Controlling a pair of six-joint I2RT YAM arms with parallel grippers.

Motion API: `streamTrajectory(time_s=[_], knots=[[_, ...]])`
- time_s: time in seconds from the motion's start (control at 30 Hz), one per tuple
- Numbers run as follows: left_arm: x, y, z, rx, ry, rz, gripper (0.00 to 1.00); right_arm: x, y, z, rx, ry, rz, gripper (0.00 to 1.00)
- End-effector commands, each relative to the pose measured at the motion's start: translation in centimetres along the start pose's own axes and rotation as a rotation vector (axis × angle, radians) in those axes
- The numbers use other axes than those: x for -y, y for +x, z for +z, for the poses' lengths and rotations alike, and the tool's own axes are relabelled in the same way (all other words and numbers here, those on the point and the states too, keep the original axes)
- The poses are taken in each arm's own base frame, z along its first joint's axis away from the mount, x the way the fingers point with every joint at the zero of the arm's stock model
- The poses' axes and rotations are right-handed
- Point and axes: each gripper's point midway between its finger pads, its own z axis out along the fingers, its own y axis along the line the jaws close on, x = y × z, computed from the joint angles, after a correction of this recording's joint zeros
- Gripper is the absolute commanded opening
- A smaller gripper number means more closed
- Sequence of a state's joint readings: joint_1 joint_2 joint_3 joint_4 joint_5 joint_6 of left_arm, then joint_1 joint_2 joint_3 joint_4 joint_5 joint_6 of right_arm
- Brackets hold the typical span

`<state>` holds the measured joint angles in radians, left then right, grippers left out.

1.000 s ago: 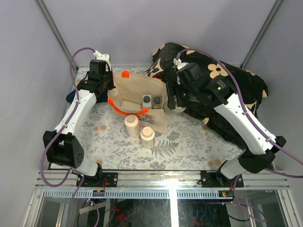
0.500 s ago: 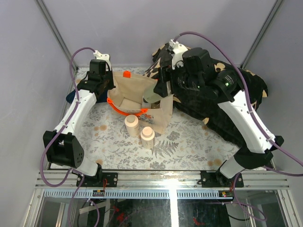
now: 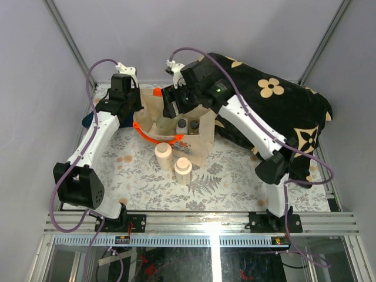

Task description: Place the personal care products into the canvas bag

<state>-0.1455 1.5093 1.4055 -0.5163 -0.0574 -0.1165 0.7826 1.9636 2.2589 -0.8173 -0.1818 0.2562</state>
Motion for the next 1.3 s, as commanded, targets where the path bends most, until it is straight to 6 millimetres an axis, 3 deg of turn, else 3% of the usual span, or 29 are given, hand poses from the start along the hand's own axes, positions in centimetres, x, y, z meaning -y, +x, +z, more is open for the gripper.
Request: streamTrajectory(time_s=[0.0, 0.13, 0.47, 0.73, 0.9, 1.13, 1.2, 1.27], knots=[[0.8, -1.3, -1.3, 0.058, 0.040, -0.024, 0.00, -2.9, -5.3, -0.9, 0.190, -0.124, -0.068, 0.00], [0.6, -1.3, -1.6, 0.062, 0.032, -0.018, 0.00, -2.8, -4.2, 1.6, 0.150, -0.099, -0.091, 0.00], [0.6, -1.3, -1.7, 0.060, 0.035, -0.020, 0.00, 0.1, -1.5, 5.7, 0.063, 0.052, -0.129, 0.00], [0.6, -1.4, -1.5, 0.059, 0.030, -0.019, 0.00, 3.2, 3.1, 9.1, -0.098, 0.172, -0.151, 0.00], [0.6, -1.5, -1.5, 0.061, 0.033, -0.023, 0.00, 4.9, 5.0, 9.7, -0.158, 0.241, -0.156, 0.00], [0.4, -1.5, -1.4, 0.061, 0.018, -0.017, 0.00, 8.0, 7.4, 8.5, -0.267, 0.397, -0.188, 0.00], [0.3, -1.6, -1.4, 0.062, 0.015, -0.015, 0.00, 8.6, 8.4, 8.0, -0.307, 0.421, -0.197, 0.04], [0.3, -1.7, -1.4, 0.062, 0.015, -0.014, 0.00, 8.5, 9.3, 7.9, -0.339, 0.410, -0.205, 0.19]])
